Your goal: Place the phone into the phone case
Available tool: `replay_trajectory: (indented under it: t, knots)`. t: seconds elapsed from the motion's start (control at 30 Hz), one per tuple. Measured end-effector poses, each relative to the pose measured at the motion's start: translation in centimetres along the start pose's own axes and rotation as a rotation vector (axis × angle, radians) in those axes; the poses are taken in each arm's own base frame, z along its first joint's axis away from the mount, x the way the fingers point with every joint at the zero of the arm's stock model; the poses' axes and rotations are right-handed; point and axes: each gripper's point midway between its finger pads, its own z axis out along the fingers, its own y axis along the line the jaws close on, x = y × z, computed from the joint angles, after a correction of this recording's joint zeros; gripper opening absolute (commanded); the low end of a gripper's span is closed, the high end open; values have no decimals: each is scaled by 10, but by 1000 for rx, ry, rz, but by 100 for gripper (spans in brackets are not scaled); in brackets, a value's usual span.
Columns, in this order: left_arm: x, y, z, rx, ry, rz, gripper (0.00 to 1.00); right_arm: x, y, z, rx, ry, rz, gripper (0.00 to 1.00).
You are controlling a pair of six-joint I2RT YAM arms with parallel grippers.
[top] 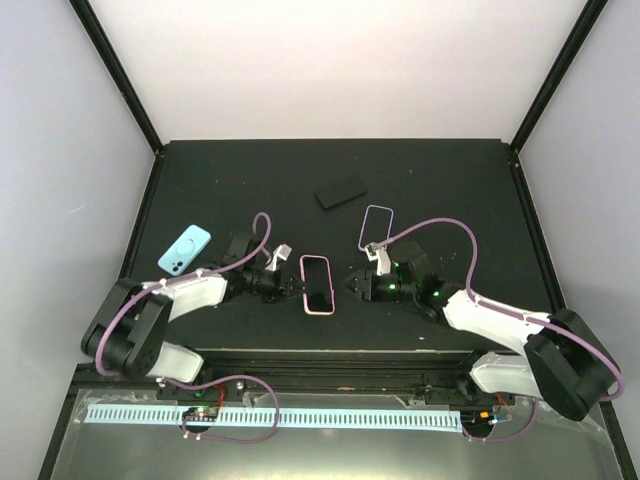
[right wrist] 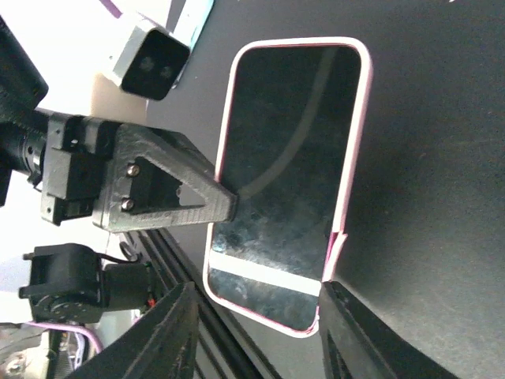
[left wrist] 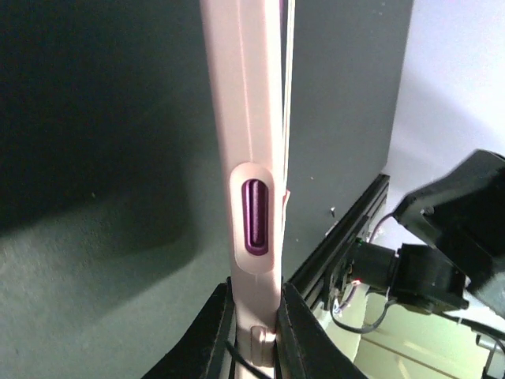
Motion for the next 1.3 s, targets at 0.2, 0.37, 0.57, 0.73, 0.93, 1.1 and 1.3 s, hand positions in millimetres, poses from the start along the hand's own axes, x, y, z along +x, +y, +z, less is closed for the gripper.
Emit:
replay_trajectory:
  t: [0.2,0.37,0.57,0.73,0.93,1.1,1.3]
  knots:
    - [-18,4,16,-24,24,-20,2,-1,-6,-6,48,-19,-46,59]
    - [-19,9,28,-36,50,-26,4,-10,-10,-20,109,-83,-83,65]
    - [-16,22,36,-70,68,-51,12,-14,-12,-28,135,-107,-108,67]
    - [-18,27,36,-107,55,-36,24,-13,-17,-32,167,-110,-123,69]
    - [-24,38,27,-217,-4,-17,51,-10,-19,-32,174,-100,-123,72]
    - [-41,23,10,-265,-86,28,75,-15,-7,-40,145,-133,-142,81]
    - [-67,2,-23,-353,-232,67,99,-22,6,-52,122,-180,-174,100]
